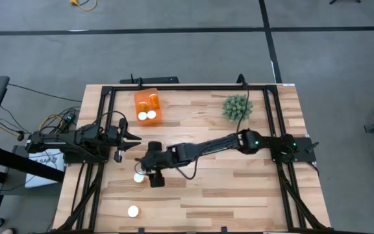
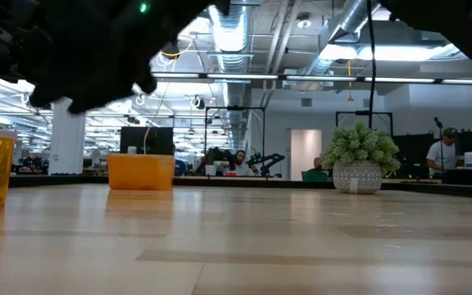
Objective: Pick and place pill bottles into a basket
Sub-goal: Put the orange pill bottle into the orange container
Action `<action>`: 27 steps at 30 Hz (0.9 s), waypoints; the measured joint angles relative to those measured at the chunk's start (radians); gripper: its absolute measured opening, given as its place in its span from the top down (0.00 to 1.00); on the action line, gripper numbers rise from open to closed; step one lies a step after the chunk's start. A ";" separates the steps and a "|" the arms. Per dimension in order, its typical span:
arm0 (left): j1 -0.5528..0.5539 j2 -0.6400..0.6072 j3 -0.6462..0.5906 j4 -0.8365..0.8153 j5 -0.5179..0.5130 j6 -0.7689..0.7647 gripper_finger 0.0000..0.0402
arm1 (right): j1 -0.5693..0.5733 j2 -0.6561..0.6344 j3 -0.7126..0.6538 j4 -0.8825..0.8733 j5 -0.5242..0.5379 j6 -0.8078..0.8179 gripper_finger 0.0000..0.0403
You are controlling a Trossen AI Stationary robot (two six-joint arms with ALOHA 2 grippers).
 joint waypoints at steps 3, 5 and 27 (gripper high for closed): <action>0.000 0.000 0.000 0.000 0.000 0.000 0.82 | 0.022 0.062 0.002 0.036 -0.016 -0.016 0.22; 0.000 0.000 0.000 0.000 0.000 0.000 0.82 | 0.040 0.097 0.000 0.034 -0.018 -0.049 0.19; 0.000 0.000 0.000 -0.002 -0.018 0.000 0.82 | 0.023 0.101 0.002 0.166 -0.017 -0.053 0.23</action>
